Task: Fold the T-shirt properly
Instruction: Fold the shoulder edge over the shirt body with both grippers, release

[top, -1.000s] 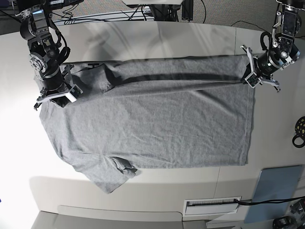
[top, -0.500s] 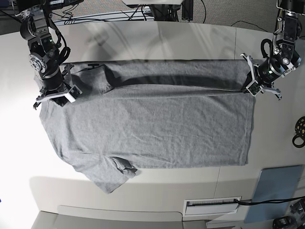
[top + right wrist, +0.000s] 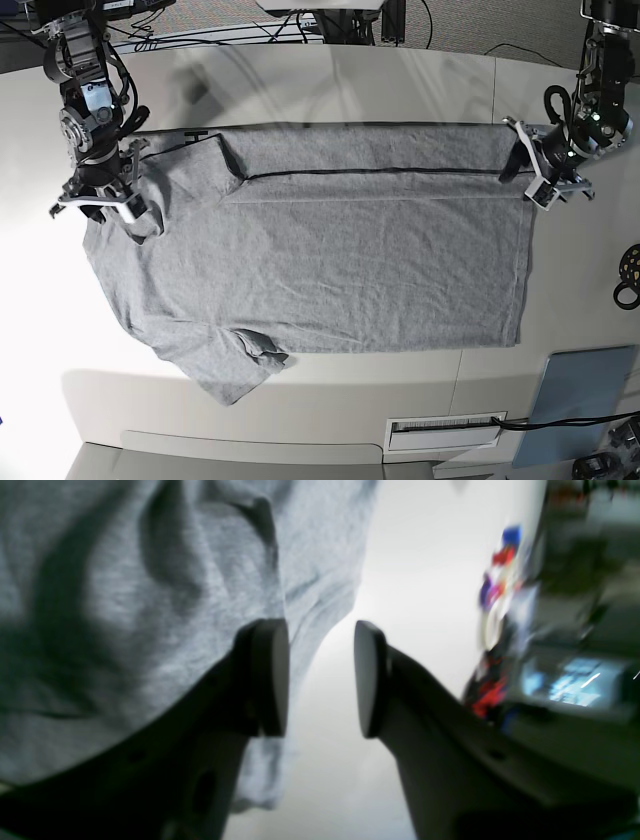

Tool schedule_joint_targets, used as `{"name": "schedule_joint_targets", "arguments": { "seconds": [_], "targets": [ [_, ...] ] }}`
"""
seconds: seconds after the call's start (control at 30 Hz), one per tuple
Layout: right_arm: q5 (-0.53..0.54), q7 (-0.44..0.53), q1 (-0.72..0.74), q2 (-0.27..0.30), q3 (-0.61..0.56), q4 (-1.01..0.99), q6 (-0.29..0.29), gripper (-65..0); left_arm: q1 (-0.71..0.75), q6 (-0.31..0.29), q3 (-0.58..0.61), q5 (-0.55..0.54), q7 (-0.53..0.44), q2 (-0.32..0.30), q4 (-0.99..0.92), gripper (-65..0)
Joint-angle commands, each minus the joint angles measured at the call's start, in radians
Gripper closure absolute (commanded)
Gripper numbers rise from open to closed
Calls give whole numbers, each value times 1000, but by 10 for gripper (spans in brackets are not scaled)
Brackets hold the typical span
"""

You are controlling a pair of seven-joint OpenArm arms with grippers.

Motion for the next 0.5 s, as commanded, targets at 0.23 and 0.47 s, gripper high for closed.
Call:
{"name": "schedule_joint_targets", "arguments": {
  "seconds": [0.23, 0.47],
  "targets": [
    [46, 19, 11, -19, 64, -74, -69, 0, 32, 159, -10, -61, 4, 130, -30, 0],
    [190, 18, -2, -58, 102, -161, -3, 0, 33, 152, -10, -116, 59, 207, -110, 0]
  ]
}}
